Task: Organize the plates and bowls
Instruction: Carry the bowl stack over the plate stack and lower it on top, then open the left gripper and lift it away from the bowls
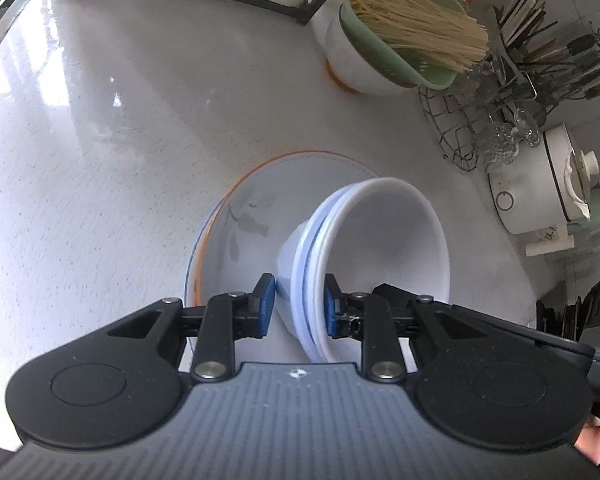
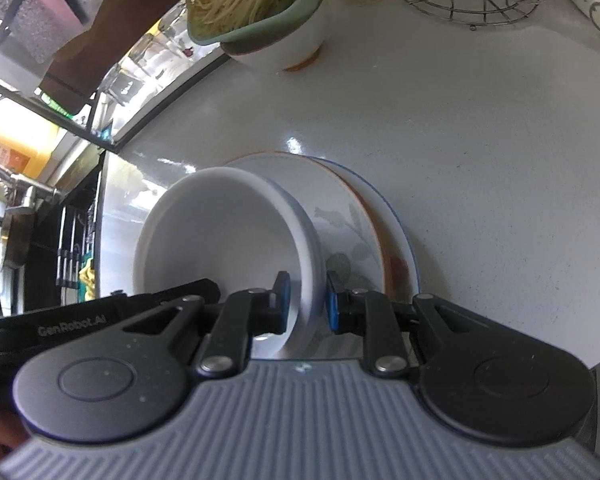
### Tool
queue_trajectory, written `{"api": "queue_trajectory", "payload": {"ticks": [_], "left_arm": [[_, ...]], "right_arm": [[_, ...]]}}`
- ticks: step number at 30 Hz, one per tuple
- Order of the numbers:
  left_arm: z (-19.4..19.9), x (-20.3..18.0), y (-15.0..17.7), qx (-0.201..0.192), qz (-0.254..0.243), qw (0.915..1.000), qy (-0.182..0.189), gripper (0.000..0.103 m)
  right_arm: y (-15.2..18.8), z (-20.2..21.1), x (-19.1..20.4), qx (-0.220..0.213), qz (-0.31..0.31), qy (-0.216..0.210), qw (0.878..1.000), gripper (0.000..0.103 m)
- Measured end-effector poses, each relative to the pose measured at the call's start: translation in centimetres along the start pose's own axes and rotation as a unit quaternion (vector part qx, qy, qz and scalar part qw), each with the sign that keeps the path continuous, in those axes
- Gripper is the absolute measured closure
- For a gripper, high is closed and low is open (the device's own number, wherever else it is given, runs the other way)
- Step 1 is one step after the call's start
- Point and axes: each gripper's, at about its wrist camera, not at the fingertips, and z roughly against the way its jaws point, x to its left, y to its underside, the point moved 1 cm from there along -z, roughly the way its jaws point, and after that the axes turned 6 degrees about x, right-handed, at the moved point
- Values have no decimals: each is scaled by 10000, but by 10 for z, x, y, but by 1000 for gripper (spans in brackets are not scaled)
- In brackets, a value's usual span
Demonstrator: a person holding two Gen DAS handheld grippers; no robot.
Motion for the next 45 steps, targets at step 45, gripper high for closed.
{"api": "queue_trajectory", "payload": {"ticks": [45], "left_arm": [[229,-169,218,-2591,-1187,9552,-795,70]], "right_arm": [[119,260,-15,-2774,1701,-514,9442,80]]}}
